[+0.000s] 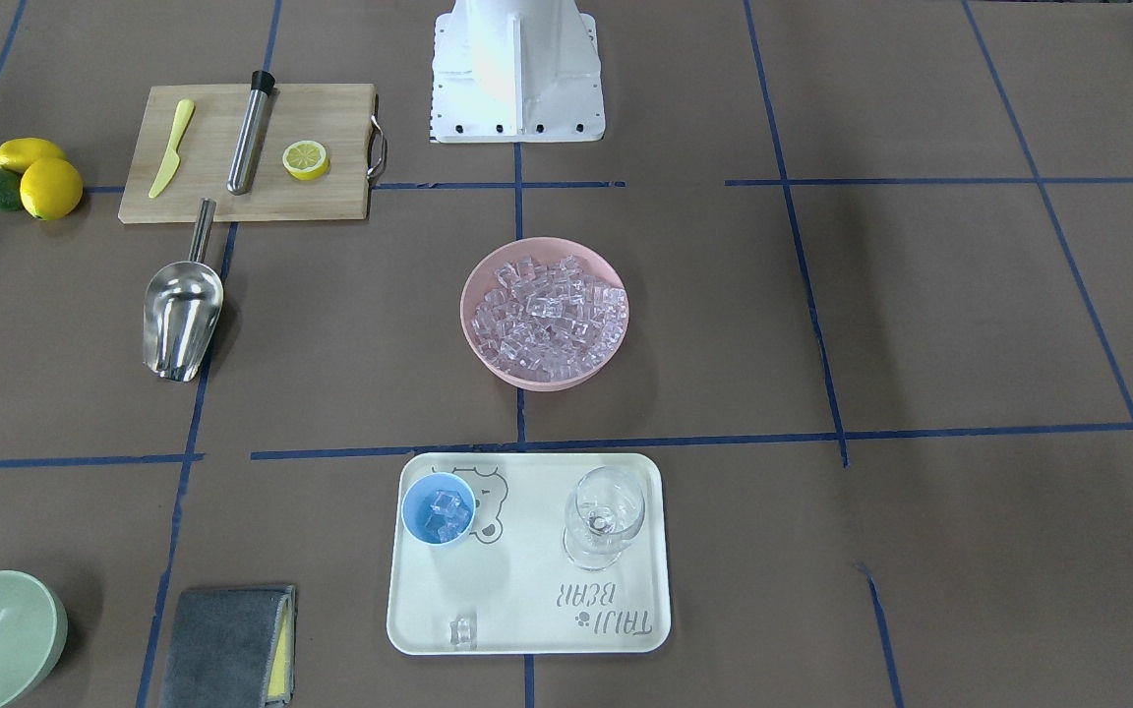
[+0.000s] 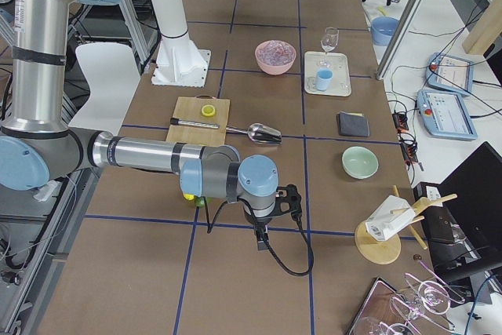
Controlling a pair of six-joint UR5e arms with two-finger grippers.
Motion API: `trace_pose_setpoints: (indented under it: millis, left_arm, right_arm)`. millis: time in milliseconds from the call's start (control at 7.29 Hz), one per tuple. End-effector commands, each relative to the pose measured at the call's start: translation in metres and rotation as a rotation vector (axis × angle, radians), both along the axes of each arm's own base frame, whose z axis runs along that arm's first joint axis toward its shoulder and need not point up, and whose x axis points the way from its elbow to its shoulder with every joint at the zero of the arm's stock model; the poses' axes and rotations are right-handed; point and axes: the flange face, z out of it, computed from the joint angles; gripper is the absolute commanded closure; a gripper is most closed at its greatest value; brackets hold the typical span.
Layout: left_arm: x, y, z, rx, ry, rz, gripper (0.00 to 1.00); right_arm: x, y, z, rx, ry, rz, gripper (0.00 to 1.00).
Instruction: Put ice in cup with scoop
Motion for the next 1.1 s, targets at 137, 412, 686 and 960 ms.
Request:
trace_pose_setpoints:
  millis: [137,412,686,960]
  left_arm:
    - [-0.0001,-0.0004,-0.0049,0.011,-0.002,0.001,0.0]
    - [-0.0001,0.0003,-0.0049,0.011,-0.002,0.001,0.0]
    - [0.0002,0.0058,-0.0026,0.005,0.0,0.001,0.0]
    - [0.0003,0.0059,-0.0034,0.005,0.002,0.002,0.0]
  right_arm:
    - [-0.0008,0.0,-0.0005,-0.011,-0.009,0.012,0.0]
    - [-0.0009,0.0008,0.0002,-0.013,-0.009,0.013,0.0]
    - [-0.001,0.0024,0.0015,-0.015,-0.009,0.012,0.0]
    - [-0.0008,0.0024,0.0017,-0.016,-0.006,0.012,0.0]
